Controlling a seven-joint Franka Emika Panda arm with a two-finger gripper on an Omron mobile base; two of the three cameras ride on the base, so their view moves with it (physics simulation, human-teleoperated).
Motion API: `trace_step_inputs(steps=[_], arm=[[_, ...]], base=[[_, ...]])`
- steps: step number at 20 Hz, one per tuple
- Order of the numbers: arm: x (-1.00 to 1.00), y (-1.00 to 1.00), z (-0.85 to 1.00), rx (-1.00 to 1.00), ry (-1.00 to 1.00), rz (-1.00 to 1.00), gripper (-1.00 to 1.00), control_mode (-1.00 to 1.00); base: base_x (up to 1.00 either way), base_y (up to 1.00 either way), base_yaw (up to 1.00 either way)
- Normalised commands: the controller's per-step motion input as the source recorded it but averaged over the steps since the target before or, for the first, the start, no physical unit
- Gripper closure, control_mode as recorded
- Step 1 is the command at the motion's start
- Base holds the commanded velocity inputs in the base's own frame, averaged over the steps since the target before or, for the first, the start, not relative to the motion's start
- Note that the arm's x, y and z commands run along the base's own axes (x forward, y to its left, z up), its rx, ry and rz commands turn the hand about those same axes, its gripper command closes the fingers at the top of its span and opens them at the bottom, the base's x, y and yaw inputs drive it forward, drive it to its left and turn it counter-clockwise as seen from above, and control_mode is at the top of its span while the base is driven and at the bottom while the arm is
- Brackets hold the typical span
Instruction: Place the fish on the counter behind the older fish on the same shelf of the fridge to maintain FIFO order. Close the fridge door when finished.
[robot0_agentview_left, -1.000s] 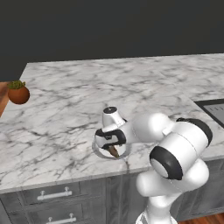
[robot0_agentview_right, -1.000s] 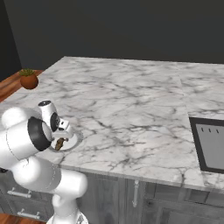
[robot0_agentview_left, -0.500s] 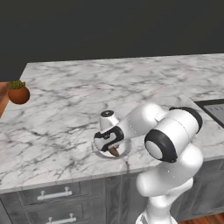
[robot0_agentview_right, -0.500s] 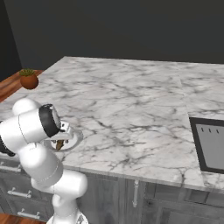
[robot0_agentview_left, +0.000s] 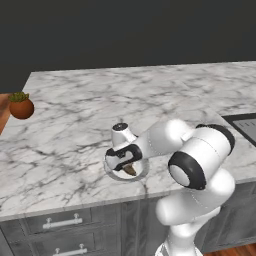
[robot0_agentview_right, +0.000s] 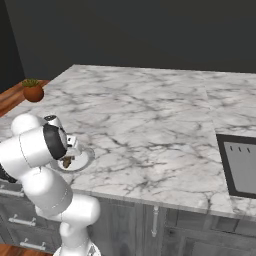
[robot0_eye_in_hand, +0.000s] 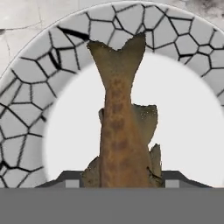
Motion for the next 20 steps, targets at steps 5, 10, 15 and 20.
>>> trace_step_inputs(steps=[5,10,15,20], arm=[[-0.44,-0.18,1.0,0.0,-0.22,0.04,1.0,-1.0],[-0.46,-0.38,1.0,0.0,-0.11,0.06,1.0,-1.0],[-0.56,-0.54,0.99,0.02,0.0,0.04,1.0,-1.0],[-0.91,-0.29,0.73,0.08,-0.03,0.01,1.0,-1.0]], base=[[0.0,0.0,0.0],[0.0,0.0,0.0],[0.0,0.0,0.0],[0.0,0.0,0.0]])
